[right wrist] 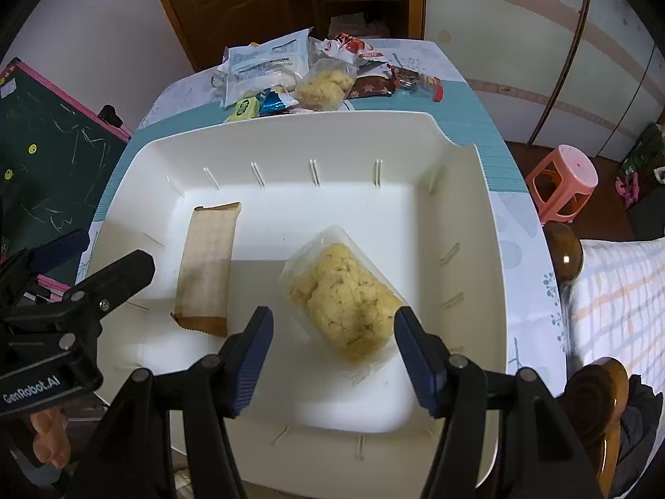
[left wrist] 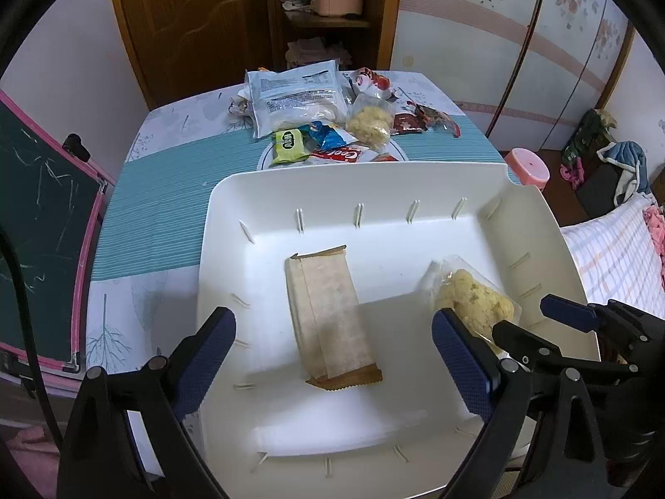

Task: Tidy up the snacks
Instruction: 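Lower the brown bar into the tray with the left tool while the right places the yellow bag, then grasp the white-blue printed bag with the left tool while the right grasps the red-labelled dark pack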

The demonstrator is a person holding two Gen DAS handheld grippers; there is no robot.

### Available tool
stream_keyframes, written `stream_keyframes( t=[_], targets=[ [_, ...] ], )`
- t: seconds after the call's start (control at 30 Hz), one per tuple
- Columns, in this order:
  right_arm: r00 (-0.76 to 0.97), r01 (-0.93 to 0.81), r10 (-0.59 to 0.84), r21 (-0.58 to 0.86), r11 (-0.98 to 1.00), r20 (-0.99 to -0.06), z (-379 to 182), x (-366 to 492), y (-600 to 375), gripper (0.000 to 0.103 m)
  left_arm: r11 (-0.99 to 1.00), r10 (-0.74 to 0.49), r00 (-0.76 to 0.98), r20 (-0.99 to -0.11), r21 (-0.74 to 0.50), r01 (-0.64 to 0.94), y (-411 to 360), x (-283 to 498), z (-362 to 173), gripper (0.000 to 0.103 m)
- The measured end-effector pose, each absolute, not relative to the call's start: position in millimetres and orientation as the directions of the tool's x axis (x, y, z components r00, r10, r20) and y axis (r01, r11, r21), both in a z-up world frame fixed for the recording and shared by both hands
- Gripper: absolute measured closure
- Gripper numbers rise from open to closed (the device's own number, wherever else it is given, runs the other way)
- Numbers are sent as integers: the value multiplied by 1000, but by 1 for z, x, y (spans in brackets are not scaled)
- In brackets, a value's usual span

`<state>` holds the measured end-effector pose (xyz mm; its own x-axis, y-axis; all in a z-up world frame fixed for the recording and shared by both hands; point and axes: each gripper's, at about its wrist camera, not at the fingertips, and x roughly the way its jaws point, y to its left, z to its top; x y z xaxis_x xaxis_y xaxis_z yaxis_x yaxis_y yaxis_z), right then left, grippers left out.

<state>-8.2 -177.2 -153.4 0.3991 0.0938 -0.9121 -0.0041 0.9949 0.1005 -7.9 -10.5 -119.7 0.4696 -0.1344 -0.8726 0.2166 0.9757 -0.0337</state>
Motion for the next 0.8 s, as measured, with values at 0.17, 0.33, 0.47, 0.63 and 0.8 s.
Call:
stream_keyframes(
  t=[0.17, 0.33, 0.47, 0.63, 0.8],
  targets=[
    [395, -8, 95, 100, 995, -914, -154, -6, -176, 42, 978, -125, 482, -867, -25, 207, -9, -6, -118, 8],
    [405, -8, 89, 93, 996, -910, -151, -1, -178, 42, 980, -91, 552, -829, 24, 198, -8, -4, -101, 8],
    [443, -9, 70, 73, 997, -894, -135, 4, -182, 42, 974, -75, 612, -787, 74, 215, -13, -2, -77, 8],
    [518, -22, 72, 71, 997, -853, -94, 18, -190, 42, 965, -110, 672, -732, 84, 249, -16, 9, -30, 8],
    [624, -34, 45, 30, 999, -780, -31, 35, -202, 42, 962, -117, 738, -664, 110, 251, -15, 25, 29, 8]
  ],
)
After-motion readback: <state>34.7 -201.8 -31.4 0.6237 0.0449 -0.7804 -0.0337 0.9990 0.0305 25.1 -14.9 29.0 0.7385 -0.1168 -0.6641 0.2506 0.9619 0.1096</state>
